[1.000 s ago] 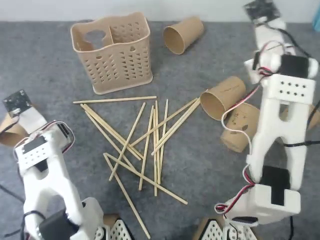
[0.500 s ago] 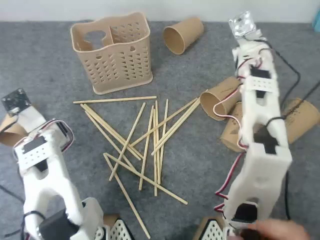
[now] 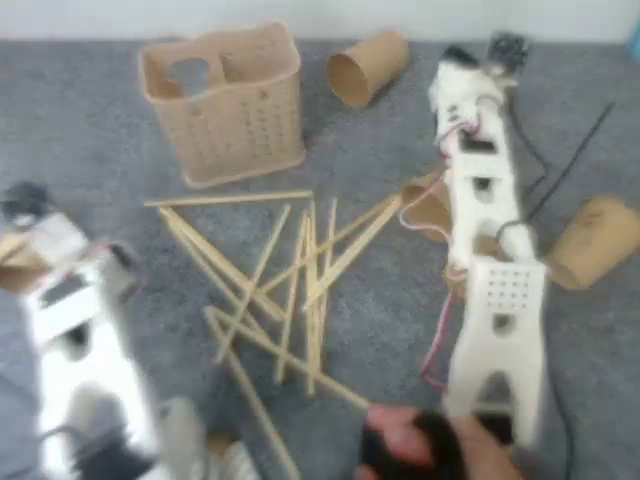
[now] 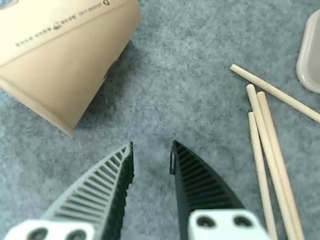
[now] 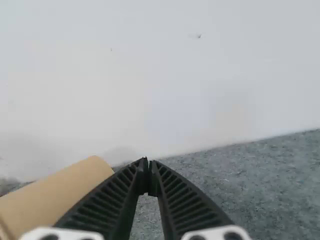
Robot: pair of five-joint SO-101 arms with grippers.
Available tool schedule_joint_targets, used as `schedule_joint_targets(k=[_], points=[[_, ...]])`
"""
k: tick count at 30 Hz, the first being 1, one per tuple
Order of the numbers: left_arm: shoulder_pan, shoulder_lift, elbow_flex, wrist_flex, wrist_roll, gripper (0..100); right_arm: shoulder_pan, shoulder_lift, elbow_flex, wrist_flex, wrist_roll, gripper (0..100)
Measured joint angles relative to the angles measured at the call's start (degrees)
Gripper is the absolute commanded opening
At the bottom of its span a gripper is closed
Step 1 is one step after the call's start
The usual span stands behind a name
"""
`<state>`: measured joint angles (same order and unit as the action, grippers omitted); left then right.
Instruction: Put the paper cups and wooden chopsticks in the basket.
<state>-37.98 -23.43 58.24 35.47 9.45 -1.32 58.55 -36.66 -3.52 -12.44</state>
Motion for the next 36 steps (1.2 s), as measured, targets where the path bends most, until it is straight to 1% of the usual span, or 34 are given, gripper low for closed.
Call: schedule_joint_targets(k=[4,8,11,14,16,18,21,24,27,29,32,34,36], points=[[0.00,0.00,0.00,0.00,0.00,11,-0.09,8.18,-8.62,0.00,-0.26,0.8],[0.00,0.00,0.00,0.00,0.00,11,-0.97,13.10,-16.26,0.44,-0.26,0.8],[0.00,0.00,0.00,0.00,0.00,11,-0.62,13.54,-19.52,5.54,-0.26,0.8],[0.00,0.00,0.00,0.00,0.00,11,0.09,13.63,-23.65,13.19,-0.26,0.8],[0.00,0.00,0.00,0.00,0.18,11,1.49,13.63,-27.34,20.31,-0.26,0.8],[0.00,0.00,0.00,0.00,0.18,11,3.69,13.63,-31.65,29.80,-0.26,0.8],[1.05,0.00,0.00,0.00,0.00,11,5.89,13.63,-39.56,48.44,-0.26,0.8],[3.08,0.00,0.00,1.23,-2.99,12,6.15,13.63,-49.05,68.84,-0.26,0.8],[4.13,0.00,0.00,1.58,-4.31,12,5.80,12.57,-55.21,85.01,0.44,0.8],[4.92,0.00,0.00,1.76,-4.84,12,5.80,11.69,-56.18,92.57,3.60,0.8],[7.03,0.00,0.00,2.46,-7.65,12,6.07,9.85,-56.53,102.33,10.46,0.8],[8.88,0.00,0.00,3.69,-9.49,14,6.15,8.70,-56.70,104.00,13.54,0.8],[10.81,0.00,0.00,4.22,-11.52,19,7.47,7.91,-56.70,104.18,14.59,0.7]])
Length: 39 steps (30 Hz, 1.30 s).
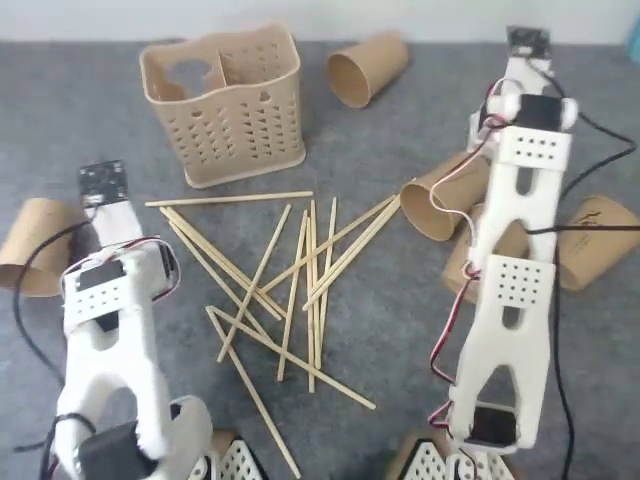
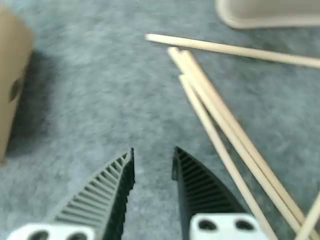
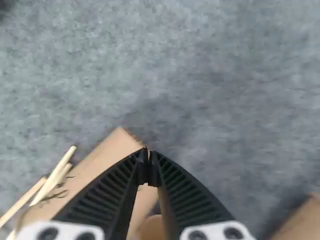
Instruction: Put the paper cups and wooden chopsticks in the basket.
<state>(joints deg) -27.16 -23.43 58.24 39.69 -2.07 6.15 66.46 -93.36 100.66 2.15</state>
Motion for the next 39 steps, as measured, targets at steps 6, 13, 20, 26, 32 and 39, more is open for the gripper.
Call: schedule_joint_targets(k=[6,13,20,26,32,39], points=[[1.49,0.00,0.00,0.53,-0.97,24,4.48,-3.43,6.77,0.00,1.67,0.7],[9.58,0.00,0.00,0.53,-1.14,24,7.21,-14.51,28.66,0.00,3.69,0.8],[24.97,0.00,-10.02,1.76,-1.41,24,11.87,-21.80,44.66,0.00,4.48,0.8],[34.02,0.53,-20.04,0.88,3.96,24,12.48,-21.80,54.15,-1.67,4.66,0.8],[37.36,12.57,-29.36,3.34,6.77,24,14.42,-21.80,59.16,-4.57,4.75,0.8],[34.55,36.22,-43.78,5.45,14.59,14,18.11,-23.30,67.87,-9.49,8.35,0.9]])
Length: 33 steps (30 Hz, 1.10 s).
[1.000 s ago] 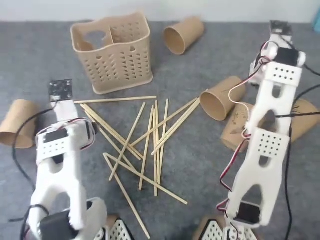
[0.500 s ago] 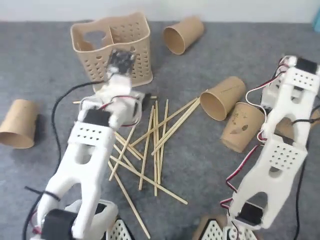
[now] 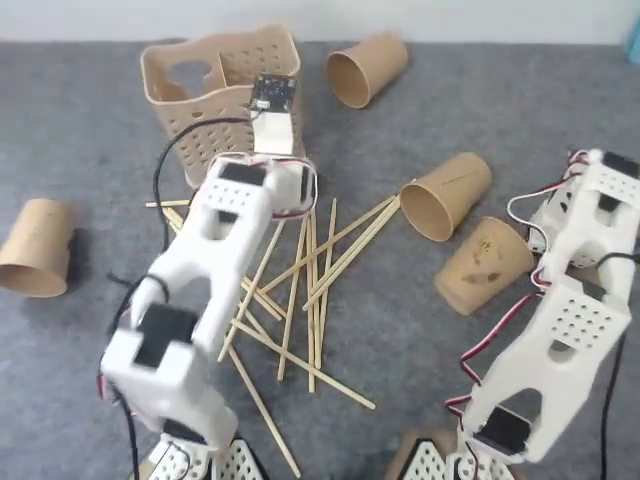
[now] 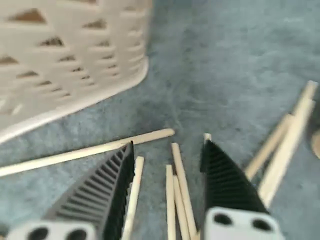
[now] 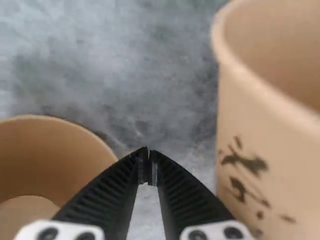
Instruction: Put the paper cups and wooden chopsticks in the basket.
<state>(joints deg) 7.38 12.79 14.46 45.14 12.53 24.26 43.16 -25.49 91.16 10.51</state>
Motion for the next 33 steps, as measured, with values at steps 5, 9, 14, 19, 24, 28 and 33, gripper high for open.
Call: schedule_joint_targets(k=[5,9,14,19,24,28,33], points=[[-0.18,10.64,-10.81,5.54,4.48,14,0.53,-1.32,4.04,-3.87,0.97,0.9],[0.00,15.82,-16.00,5.71,8.70,14,0.53,-1.85,5.19,-4.92,1.93,0.9],[0.09,16.97,-18.90,9.05,11.78,14,0.53,-1.93,5.36,-5.71,2.37,0.9],[0.18,16.79,-20.13,14.07,16.00,14,0.53,-1.93,5.36,-5.89,2.46,0.9],[0.18,16.35,-20.22,15.12,18.46,14,0.53,-2.02,5.36,-5.89,2.46,0.9],[-0.88,16.35,-20.31,14.95,18.81,13,0.53,-2.02,5.36,-5.89,3.16,0.9],[1.32,16.62,-20.48,14.95,12.66,13,0.53,-2.02,5.36,-5.89,3.52,0.9]])
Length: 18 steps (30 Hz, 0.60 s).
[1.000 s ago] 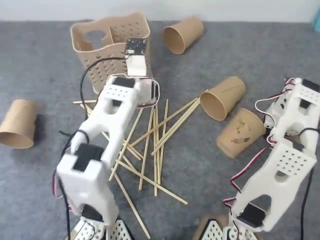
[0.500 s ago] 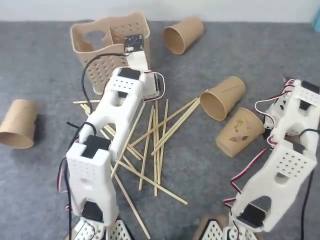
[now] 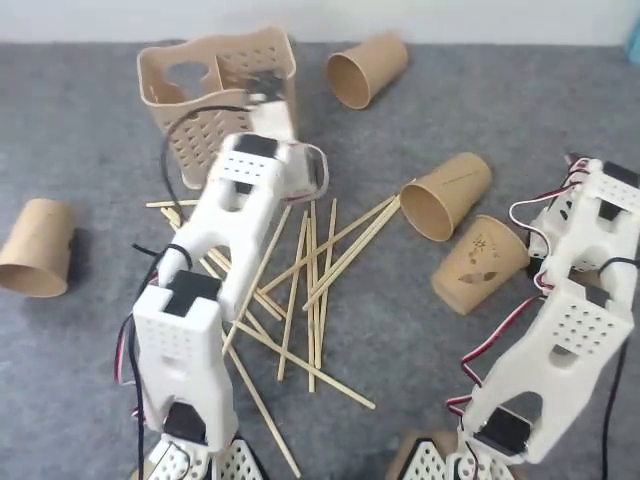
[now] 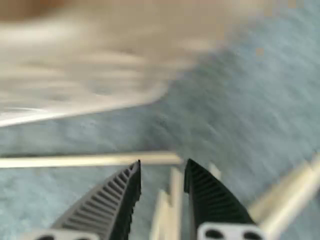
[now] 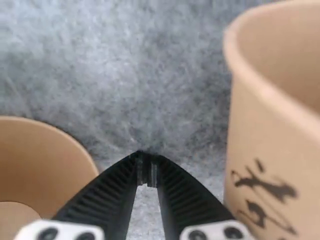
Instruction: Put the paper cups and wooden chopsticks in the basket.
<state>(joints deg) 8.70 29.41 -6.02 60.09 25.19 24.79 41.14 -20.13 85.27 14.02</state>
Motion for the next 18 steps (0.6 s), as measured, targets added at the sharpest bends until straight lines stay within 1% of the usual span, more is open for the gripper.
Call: schedule_joint_targets(k=[4,6,8,11,15,18], points=[[5.27,-1.14,0.00,0.53,-5.19,1,0.00,0.00,0.00,0.00,0.09,0.9],[7.21,-1.85,0.09,0.00,-7.74,1,0.00,0.00,0.00,0.00,0.09,0.9],[9.14,-2.64,0.09,-1.05,-12.31,1,0.00,0.00,0.00,0.00,0.09,0.9],[11.78,-3.87,0.09,-1.67,-16.97,1,0.00,0.00,0.00,0.00,0.09,0.9],[12.75,-4.13,-0.88,-4.57,-17.76,1,0.00,0.00,0.00,-0.26,0.09,0.9],[11.60,-4.13,-3.87,-10.37,-18.11,1,0.00,0.00,0.09,-0.26,0.09,0.9]])
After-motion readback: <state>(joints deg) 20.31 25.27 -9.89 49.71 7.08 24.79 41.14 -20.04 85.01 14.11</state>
